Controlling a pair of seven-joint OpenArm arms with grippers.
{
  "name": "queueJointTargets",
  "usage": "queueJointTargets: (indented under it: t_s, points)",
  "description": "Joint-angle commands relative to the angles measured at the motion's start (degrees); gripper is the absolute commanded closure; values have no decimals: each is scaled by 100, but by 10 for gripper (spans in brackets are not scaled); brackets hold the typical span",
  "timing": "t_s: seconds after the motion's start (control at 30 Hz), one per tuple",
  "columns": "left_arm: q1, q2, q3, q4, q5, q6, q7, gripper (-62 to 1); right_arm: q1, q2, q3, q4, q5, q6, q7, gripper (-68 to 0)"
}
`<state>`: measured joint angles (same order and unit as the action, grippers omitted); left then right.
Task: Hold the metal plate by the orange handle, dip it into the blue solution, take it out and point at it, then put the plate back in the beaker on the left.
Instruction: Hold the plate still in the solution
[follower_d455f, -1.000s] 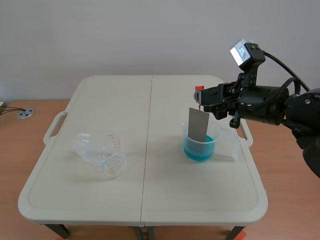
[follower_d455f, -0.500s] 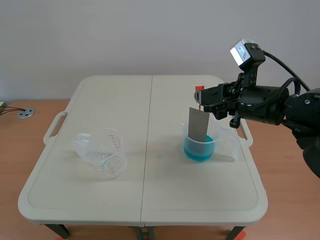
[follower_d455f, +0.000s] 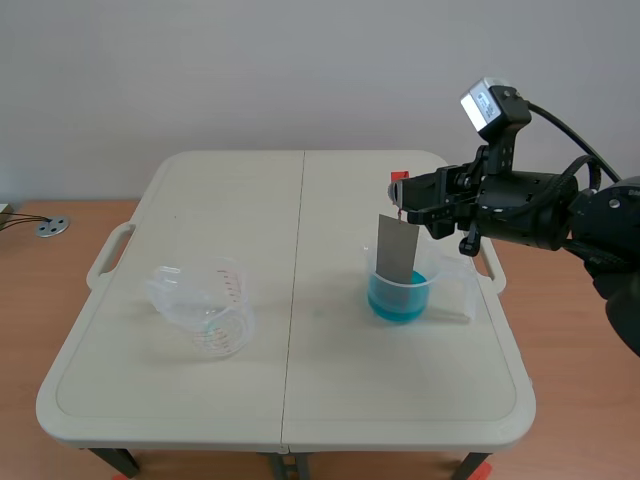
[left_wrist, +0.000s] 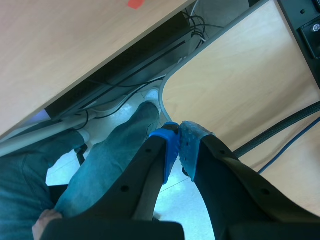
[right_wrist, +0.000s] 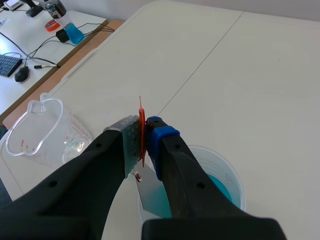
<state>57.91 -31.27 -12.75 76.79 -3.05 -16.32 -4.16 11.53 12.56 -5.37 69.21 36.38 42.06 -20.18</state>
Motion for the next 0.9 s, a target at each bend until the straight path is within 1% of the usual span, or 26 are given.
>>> queueJointTargets:
  t_s: [0.0, 0.43, 0.57, 0.73, 0.87]
  points:
    - [0, 11, -11, 46, -33, 4, -35, -19, 59, 31, 15, 31, -22, 66, -2, -15]
    - [0, 11, -11, 46, -33, 4, -35, -19, 70, 31, 22, 31, -20, 66, 2, -15]
    - [0, 11, -11, 46, -33, 4, -35, -19, 76, 33, 72, 35, 0, 66, 201, -15]
    - [0, 13, -11, 46, -33, 4, -35, -19, 94, 85, 133, 122, 203, 66, 195, -15]
    - [0, 13, -11, 46, -33, 4, -35, -19, 83, 192, 133, 321, 492, 66, 94, -15]
